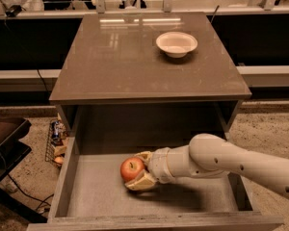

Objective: Pick apple from top drawer and place on counter

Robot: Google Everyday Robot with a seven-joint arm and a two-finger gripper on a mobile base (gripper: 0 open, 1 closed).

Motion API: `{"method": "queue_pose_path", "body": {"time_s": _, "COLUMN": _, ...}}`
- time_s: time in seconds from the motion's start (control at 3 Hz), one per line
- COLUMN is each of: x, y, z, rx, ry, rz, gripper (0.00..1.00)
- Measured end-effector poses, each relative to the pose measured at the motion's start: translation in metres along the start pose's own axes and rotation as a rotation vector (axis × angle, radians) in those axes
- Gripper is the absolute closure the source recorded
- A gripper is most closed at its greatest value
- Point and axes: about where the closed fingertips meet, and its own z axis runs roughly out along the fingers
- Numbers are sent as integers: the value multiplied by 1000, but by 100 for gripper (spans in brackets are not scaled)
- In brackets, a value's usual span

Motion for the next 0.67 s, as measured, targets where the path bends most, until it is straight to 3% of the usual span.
{"method": "queue_pose_path", "body": {"time_s": 0.33, "x": 0, "y": 1, "z": 1, "rx": -3, "ry": 0, "rz": -1, "gripper": 100}}
{"method": "queue_pose_path", "body": {"time_s": 0.67, "x": -29, "y": -10, "z": -15, "rx": 3, "ry": -1, "rz": -7, "gripper": 100}}
